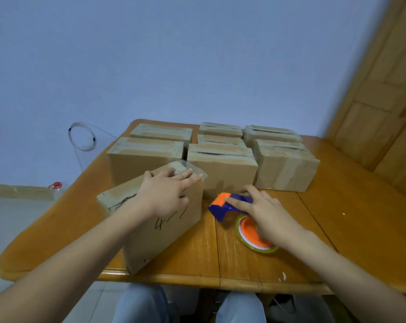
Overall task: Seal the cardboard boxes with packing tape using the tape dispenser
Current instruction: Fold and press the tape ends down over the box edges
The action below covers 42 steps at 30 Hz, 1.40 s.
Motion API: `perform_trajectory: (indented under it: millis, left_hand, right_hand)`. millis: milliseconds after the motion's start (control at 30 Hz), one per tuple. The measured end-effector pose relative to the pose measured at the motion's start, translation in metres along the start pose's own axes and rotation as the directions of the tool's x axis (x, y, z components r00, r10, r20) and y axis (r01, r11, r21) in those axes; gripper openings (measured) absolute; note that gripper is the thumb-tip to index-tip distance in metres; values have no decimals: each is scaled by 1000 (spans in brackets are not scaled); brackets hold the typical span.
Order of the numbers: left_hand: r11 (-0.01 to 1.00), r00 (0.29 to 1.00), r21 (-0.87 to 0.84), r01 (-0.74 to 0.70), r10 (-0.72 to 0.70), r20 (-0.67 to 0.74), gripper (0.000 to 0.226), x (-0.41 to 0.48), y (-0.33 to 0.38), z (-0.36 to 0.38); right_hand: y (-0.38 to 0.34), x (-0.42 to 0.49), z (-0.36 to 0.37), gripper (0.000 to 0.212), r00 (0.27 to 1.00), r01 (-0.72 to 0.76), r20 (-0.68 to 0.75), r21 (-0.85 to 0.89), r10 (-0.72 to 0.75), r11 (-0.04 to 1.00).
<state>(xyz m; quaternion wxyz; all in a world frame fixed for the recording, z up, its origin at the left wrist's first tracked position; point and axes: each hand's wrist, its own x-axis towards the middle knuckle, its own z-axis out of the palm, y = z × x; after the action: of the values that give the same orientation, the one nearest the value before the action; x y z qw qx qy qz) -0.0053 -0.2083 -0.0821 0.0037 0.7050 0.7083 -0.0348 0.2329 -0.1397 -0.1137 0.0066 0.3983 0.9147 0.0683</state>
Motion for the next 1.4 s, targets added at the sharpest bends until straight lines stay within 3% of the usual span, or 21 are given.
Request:
perform_trajectory:
  millis: [100, 200, 300, 433, 567, 733, 833, 967, 1100, 1300, 1400]
  left_hand:
    - [1000, 1000, -12, -17, 17, 23, 63, 1, -6, -2]
    - [998, 996, -7, -63, 63, 59, 65, -2, -13, -6]
    - [990, 987, -51, -130, 134, 88, 71, -7, -24, -11]
    - [952, 972, -210, -221, 233, 35, 81, -16, -39, -12]
    - [922, 958, -279, -270, 286, 20, 82, -19, -46, -9]
    - [931, 967, -285, -226, 180, -180, 73, -19, -39, 0]
    - [955, 947, -232, -183, 108, -303, 92, -15, -32, 10]
    - [961, 924, -227, -159, 64, -376, 77, -11, -27, 19]
    - [947, 920, -267, -181, 67, -385, 69, -13, -28, 20]
    - [926, 915, -286, -247, 126, -384, 54, -20, -37, 18]
    - [907, 899, -280, -314, 190, -394, 59, -26, -45, 20]
  right_hand:
    - [16, 7, 4, 80, 997, -17, 75, 181, 3, 983]
    - [40, 17, 9, 76, 995, -42, 101, 441, -3, 897]
    - [58, 28, 17, 73, 993, -68, 116, 536, 6, 841]
    - [68, 39, 30, 62, 980, -86, 201, 420, -1, 903]
    - [71, 44, 38, 55, 977, -151, 184, 227, 110, 962]
    - [63, 50, 42, 67, 993, -117, 52, 142, 110, 983]
    - [48, 50, 33, 70, 982, -54, -156, 327, 111, 944]
    - [13, 52, 25, 63, 906, 111, -392, 583, 159, 805]
    - [-25, 60, 27, 58, 824, 266, -528, 682, 207, 681]
    - [-72, 61, 30, 61, 784, 370, -571, 744, 243, 556]
    - [-82, 59, 36, 68, 780, 402, -594, 715, 195, 572]
